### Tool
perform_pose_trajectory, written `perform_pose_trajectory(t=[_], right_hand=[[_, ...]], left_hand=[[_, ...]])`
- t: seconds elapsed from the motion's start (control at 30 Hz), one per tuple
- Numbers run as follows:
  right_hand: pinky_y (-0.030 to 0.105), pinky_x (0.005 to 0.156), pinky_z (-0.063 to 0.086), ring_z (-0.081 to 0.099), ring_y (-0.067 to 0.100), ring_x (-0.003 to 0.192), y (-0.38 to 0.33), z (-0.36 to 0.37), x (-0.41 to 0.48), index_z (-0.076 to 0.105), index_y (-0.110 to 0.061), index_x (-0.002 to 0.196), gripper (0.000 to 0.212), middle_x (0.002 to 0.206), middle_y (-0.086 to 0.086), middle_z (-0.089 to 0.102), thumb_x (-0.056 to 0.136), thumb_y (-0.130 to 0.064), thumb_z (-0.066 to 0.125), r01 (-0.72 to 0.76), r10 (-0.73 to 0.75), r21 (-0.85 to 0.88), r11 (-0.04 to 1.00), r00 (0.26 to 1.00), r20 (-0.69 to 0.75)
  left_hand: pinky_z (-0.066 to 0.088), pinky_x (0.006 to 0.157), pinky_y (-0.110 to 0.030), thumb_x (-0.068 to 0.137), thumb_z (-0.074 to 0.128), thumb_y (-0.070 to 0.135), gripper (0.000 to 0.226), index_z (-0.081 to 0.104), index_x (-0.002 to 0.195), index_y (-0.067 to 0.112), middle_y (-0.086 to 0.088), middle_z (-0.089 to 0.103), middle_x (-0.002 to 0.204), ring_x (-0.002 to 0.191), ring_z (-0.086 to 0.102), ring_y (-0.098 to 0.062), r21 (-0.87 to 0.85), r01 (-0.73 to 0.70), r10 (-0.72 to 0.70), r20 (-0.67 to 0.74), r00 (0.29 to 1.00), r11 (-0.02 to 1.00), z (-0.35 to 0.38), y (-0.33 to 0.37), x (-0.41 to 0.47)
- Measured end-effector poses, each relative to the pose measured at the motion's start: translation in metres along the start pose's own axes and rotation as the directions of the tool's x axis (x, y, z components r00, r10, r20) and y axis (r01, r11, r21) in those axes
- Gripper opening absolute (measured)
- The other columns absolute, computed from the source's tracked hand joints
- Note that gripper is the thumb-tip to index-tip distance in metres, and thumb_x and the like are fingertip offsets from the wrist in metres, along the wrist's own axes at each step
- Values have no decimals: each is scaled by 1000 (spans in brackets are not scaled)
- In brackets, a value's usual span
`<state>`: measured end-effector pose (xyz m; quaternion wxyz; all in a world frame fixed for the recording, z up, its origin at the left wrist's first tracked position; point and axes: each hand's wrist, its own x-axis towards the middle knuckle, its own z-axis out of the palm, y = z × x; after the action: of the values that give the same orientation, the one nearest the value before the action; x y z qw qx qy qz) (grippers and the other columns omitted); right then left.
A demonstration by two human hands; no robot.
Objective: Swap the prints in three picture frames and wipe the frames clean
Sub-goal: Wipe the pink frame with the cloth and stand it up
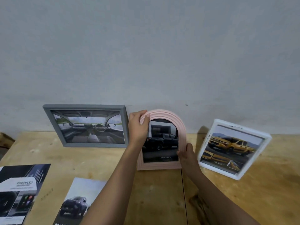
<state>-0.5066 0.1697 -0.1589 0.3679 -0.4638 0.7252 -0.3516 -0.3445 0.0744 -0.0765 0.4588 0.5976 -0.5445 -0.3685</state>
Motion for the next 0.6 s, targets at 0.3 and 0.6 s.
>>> perform_pose_trajectory(t=[0.3, 0.6], right_hand=[[23, 55, 35, 48, 18, 74, 4, 6, 34, 38, -12, 102, 14, 80, -3, 46, 95, -8, 49, 34, -33, 49, 998, 999, -28], [29, 70, 39, 54, 23, 90, 19, 15, 41, 46, -6, 122, 30, 100, 10, 56, 96, -20, 48, 60, -69, -77, 995, 990, -121]], left_hand=[[42, 93, -18, 94, 54, 15, 26, 64, 117, 12, -1, 46, 107, 102, 49, -13, -30, -154, 153, -21, 988, 988, 10, -1, 17], [37, 83, -2, 94, 52, 5, 29, 62, 120, 5, 1, 53, 103, 94, 51, 0, 67, -250, 254, -58, 965, 966, 3, -9, 14]])
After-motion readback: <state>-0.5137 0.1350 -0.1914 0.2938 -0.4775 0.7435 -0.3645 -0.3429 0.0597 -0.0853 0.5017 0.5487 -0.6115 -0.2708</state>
